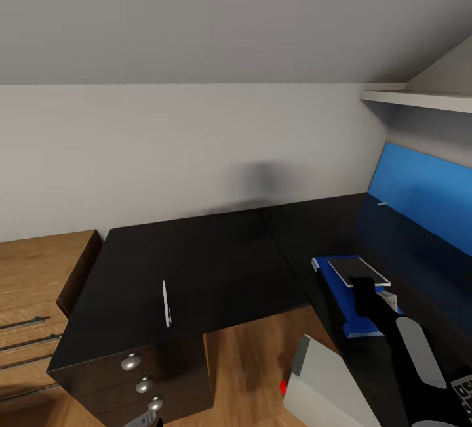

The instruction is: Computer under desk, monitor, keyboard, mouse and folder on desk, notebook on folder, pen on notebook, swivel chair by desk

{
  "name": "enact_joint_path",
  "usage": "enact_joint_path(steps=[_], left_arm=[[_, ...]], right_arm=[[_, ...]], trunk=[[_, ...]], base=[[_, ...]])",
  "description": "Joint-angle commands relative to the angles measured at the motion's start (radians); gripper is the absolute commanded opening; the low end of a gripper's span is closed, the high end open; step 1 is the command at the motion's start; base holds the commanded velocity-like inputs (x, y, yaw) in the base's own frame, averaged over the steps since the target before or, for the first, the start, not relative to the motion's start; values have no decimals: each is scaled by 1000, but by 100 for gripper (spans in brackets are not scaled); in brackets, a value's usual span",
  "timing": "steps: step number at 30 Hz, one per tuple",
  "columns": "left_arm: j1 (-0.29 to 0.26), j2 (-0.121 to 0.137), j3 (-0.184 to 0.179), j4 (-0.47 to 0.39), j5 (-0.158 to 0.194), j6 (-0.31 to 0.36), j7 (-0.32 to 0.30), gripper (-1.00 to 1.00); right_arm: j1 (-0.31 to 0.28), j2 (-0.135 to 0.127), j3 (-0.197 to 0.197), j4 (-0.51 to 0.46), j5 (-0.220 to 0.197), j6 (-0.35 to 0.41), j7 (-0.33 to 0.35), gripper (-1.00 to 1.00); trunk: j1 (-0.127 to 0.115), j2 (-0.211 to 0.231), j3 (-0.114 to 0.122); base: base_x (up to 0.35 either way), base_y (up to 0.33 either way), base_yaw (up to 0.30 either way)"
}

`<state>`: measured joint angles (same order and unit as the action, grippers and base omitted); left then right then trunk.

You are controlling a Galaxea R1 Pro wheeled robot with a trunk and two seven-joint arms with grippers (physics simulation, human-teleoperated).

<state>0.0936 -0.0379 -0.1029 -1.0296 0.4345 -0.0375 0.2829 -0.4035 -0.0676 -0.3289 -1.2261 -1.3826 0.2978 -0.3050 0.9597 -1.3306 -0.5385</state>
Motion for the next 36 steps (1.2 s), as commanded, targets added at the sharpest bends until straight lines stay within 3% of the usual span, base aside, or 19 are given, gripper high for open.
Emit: enact_joint_path(steps=[1,8,9,36], left_arm=[[0,1,-3,-1,10,-4,5,100],[0,1,-3,-1,10,-5,5,100],[0,1,-3,-1,10,-5,5,100],[0,1,-3,-1,9,-6,5,100]], right_arm=[[0,0,-1,2,-1,8,-7,-100],[0,0,-1,2,0,8,-7,-100],[0,0,-1,2,0,8,-7,100],[0,0,1,2,0,8,-6,100]], trunk=[[0,0,-1],[0,0,-1],[0,0,-1],[0,0,-1]], base=[[0,0,0],[0,0,0],[0,0,0],[-35,-30,0]])
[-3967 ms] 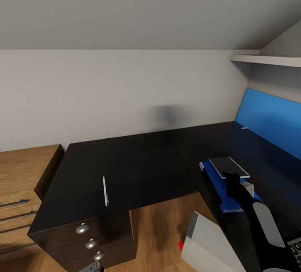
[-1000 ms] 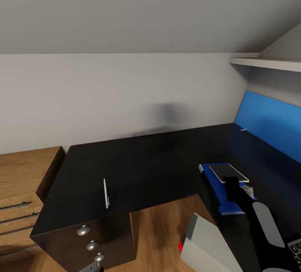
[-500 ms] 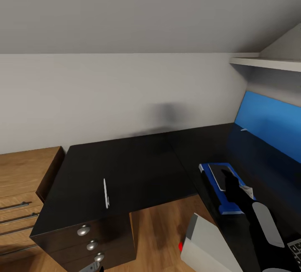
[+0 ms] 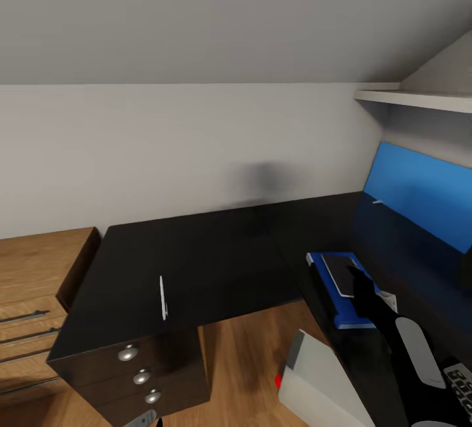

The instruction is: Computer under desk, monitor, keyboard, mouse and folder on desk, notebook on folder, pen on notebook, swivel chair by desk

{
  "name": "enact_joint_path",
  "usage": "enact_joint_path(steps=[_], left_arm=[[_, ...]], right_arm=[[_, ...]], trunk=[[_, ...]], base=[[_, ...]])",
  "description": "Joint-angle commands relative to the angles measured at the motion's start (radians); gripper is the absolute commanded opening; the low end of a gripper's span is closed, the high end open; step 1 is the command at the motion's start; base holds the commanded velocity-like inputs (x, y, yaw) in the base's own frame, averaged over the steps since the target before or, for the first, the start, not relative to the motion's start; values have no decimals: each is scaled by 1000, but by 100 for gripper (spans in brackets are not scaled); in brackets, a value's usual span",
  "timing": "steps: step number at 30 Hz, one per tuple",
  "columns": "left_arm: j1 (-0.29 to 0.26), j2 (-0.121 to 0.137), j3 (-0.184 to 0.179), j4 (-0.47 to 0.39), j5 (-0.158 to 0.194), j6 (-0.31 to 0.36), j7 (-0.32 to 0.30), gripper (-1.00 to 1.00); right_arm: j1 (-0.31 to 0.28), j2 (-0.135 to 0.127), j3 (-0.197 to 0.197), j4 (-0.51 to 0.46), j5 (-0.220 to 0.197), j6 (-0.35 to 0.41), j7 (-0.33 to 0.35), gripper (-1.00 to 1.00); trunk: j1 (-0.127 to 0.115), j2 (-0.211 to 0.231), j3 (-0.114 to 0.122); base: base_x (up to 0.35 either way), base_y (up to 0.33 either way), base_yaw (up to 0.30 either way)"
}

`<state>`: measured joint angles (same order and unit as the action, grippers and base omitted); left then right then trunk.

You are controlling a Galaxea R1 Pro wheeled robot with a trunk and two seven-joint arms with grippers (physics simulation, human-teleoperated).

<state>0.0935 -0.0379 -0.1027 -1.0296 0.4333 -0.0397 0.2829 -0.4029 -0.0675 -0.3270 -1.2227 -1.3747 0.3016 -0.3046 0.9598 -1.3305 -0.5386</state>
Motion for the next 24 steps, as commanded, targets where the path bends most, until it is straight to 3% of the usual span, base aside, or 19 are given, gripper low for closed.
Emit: enact_joint_path(steps=[1,14,24], left_arm=[[0,0,-3,-1,10,-4,5,100],[0,1,-3,-1,11,-3,5,100],[0,1,-3,-1,12,-3,5,100]], right_arm=[[-1,0,-1,-1,-7,4,-7,100],[-1,0,11,-1,-7,4,-5,100],[-1,0,18,-1,-7,3,-5,100]], trunk=[[0,-1,-1],[0,-1,-1],[0,-1,-1]], base=[[-1,-161,0],[-10,-55,0],[-270,0,0]])
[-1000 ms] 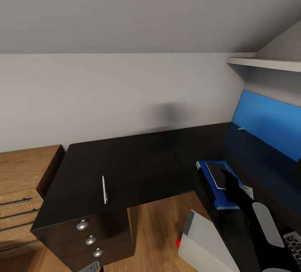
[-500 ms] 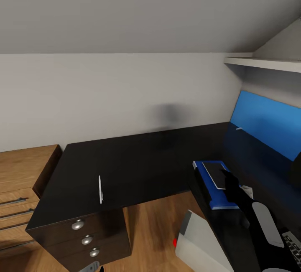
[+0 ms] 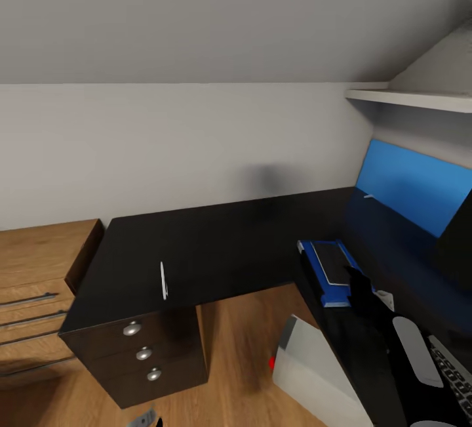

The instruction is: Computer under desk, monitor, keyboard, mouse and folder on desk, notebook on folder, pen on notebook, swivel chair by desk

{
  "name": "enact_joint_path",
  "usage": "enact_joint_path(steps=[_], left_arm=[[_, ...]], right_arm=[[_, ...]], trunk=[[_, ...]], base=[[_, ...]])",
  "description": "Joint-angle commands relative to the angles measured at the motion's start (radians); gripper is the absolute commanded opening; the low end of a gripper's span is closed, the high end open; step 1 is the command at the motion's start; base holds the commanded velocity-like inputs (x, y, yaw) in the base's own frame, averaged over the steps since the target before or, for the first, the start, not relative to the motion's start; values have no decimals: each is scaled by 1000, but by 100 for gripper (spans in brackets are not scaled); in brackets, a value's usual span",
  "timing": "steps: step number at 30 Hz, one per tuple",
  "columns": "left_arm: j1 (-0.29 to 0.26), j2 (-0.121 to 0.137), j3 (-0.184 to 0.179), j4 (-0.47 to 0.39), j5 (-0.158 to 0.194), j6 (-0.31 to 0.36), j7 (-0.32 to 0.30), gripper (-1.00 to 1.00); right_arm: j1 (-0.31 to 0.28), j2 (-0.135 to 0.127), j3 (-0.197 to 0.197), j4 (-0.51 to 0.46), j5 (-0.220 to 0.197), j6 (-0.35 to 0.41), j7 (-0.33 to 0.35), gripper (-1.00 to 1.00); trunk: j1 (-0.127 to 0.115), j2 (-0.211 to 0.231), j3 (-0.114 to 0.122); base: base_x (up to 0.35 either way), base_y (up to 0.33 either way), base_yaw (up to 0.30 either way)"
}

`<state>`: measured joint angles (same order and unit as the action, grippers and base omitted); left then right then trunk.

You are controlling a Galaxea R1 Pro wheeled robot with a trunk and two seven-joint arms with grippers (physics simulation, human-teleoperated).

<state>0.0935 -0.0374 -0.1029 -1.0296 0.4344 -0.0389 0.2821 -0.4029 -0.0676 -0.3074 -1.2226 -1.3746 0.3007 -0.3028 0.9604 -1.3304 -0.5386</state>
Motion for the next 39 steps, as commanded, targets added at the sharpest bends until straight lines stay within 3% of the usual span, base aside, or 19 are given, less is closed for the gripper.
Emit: enact_joint_path(steps=[1,10,18,27,32,34,39], left_arm=[[0,1,-3,-1,10,-4,5,100],[0,1,-2,-1,10,-4,5,100],[0,1,-2,-1,9,-4,3,100],[0,1,-1,-1,9,-4,5,100],[0,1,-1,-1,11,-3,7,100],[0,1,-1,-1,12,-2,8,100],[0,1,-1,-1,12,-1,8,100]], right_arm=[[-1,0,-1,-2,-7,4,-7,100],[-1,0,-1,-2,-7,3,-7,100],[-1,0,-1,-2,-7,3,-6,100],[-1,2,0,-23,4,-4,-6,100],[1,10,15,-91,91,-4,-19,100],[2,28,17,-113,159,-3,-31,100],[8,63,18,-149,271,-1,-39,100]], trunk=[[-1,-1,-1],[-1,-1,-1],[-1,-1,-1],[-35,62,27],[-54,97,43],[-62,111,49],[-81,146,65]], base=[[-327,0,0],[-301,0,0],[-40,0,0],[-6,0,0],[0,0,0],[0,0,0],[0,0,0]])
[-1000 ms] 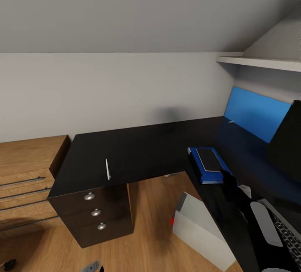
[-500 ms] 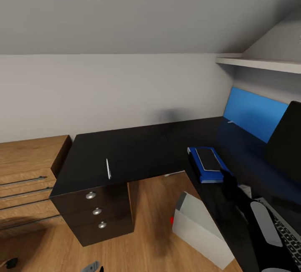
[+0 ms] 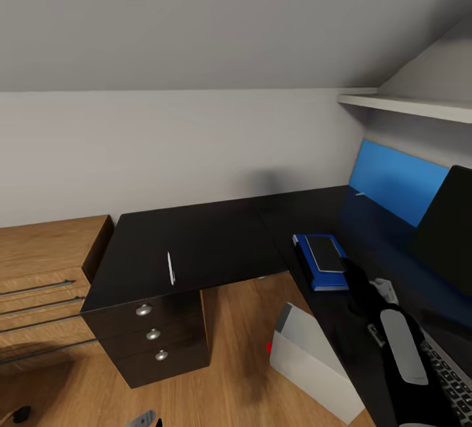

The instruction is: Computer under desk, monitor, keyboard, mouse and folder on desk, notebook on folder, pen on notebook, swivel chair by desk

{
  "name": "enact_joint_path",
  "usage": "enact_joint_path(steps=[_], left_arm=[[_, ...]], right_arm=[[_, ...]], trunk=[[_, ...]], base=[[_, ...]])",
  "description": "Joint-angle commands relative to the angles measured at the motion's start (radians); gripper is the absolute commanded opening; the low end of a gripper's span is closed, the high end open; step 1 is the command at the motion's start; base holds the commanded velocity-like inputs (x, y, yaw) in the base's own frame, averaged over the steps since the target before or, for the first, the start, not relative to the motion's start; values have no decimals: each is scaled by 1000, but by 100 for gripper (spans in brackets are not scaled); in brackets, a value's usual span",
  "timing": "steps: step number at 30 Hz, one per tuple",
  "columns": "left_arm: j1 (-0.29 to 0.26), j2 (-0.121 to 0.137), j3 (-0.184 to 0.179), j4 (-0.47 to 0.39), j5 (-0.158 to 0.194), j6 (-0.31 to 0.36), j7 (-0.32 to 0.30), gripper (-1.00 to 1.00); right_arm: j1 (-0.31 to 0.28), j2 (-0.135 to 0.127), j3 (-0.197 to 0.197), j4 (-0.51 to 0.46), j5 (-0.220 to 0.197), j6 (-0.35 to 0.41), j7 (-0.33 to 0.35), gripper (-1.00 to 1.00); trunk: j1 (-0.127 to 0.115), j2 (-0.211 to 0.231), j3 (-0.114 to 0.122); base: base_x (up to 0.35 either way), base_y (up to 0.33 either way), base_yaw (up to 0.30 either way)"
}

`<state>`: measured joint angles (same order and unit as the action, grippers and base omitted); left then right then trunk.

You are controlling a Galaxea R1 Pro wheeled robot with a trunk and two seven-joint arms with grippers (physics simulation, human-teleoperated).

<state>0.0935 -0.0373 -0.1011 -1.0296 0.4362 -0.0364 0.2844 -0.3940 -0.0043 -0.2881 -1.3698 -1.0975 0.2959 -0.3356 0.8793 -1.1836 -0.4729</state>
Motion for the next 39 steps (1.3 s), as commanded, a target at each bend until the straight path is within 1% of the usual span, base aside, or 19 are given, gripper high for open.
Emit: enact_joint_path(steps=[1,5,8,17,20,21,22,25,26,27,28,30,31,34,35,37,38,39], left_arm=[[0,1,-3,-1,11,-4,6,100],[0,0,-3,-1,11,-4,6,100],[0,0,-3,-1,12,-4,6,100],[0,1,-3,-1,11,-4,6,100],[0,1,-2,-1,11,-5,6,100],[0,1,-1,-1,10,-5,6,100],[0,2,1,-1,10,-5,5,100],[0,2,4,-1,9,-5,4,100],[0,6,6,-2,9,-5,5,100],[0,8,6,-2,9,-5,6,100],[0,14,7,-4,10,-5,6,100],[0,23,8,-6,10,-5,6,100],[0,39,17,-14,14,-5,6,100],[0,58,50,-31,22,-3,6,100],[0,69,92,-52,31,0,4,100],[0,73,117,-65,35,1,4,100],[0,76,142,-77,37,2,3,100],[0,77,154,-82,38,3,3,100]], right_arm=[[2,12,0,-9,28,5,-8,100],[7,31,7,-19,90,7,-7,100],[9,36,10,-20,113,8,-5,100],[12,36,13,-17,150,4,-1,100],[12,34,34,-18,182,7,-1,100],[12,33,47,-18,201,8,-2,100],[12,31,82,-19,252,9,-5,100],[12,30,140,-21,355,14,-12,100],[12,33,187,-22,458,34,-28,100],[12,35,198,-22,488,45,-38,100],[12,41,216,-23,535,71,-64,100],[12,51,231,-24,565,98,-92,100],[12,67,239,-26,584,119,-115,100],[13,86,246,-27,601,137,-135,100],[14,96,249,-28,609,149,-144,100],[15,99,251,-29,612,154,-147,100],[19,101,252,-30,614,156,-149,100],[21,102,253,-32,615,157,-149,100]], trunk=[[-4,7,2],[-19,35,15],[-31,56,24],[-65,119,53],[-77,140,62],[-81,147,65],[-84,154,68],[-96,175,78],[-100,182,81],[-104,189,84],[-107,196,87],[-115,210,93],[-119,217,96],[-130,238,106],[-134,245,109],[-142,259,115],[-146,266,118],[-150,273,121]], base=[[0,0,0],[0,0,0],[0,0,0],[0,0,0],[0,0,0],[0,0,0],[0,0,0],[0,0,0],[0,0,0],[0,0,0],[0,0,0],[0,0,0],[0,0,0],[0,0,0],[0,0,0],[0,0,0],[0,0,0],[0,0,0]])
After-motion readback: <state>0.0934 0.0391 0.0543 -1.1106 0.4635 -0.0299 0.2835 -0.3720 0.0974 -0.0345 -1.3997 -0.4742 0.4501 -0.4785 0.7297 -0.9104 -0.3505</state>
